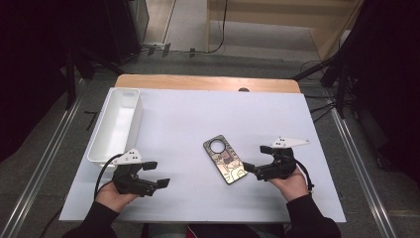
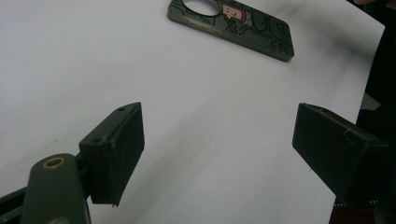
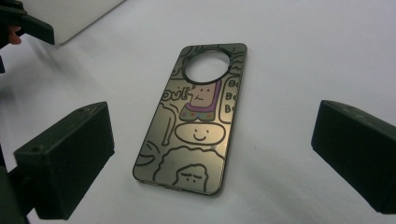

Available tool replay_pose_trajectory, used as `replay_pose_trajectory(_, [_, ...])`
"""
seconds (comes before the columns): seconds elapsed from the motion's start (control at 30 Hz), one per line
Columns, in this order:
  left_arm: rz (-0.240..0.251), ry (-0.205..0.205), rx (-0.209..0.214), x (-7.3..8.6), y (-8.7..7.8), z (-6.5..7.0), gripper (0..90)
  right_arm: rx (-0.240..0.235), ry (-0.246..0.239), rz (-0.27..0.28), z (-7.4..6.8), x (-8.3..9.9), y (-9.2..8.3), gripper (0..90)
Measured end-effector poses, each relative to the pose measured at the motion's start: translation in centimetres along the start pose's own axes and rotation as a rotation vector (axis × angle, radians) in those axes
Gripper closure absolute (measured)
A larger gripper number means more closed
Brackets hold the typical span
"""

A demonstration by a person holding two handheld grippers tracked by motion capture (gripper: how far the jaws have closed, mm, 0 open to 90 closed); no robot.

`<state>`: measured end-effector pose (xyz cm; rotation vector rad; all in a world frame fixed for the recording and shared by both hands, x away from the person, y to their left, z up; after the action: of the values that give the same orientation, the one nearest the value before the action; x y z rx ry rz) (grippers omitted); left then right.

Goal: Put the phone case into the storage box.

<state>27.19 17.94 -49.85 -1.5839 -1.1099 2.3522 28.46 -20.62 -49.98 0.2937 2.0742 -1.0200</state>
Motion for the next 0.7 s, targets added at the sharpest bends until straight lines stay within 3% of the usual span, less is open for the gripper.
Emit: replay_pose_trajectory(0.7, [-0.010, 0.004, -0.004, 0.0, 0.0, 0.0, 16.6, -0.009, -0.027, -0.013, -1.3, -1.6, 2.1, 0.0])
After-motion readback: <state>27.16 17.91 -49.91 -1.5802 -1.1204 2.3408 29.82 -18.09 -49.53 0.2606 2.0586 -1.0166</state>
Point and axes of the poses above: each handheld gripper's, and its own axes: y roughly forward along the jaws, x roughly out of its underside, z roughly to its right, the point moved 4 cm from there along y, roughly forward along the jaws, and after that the axes turned 6 degrees about y, right-handed, at the moved point
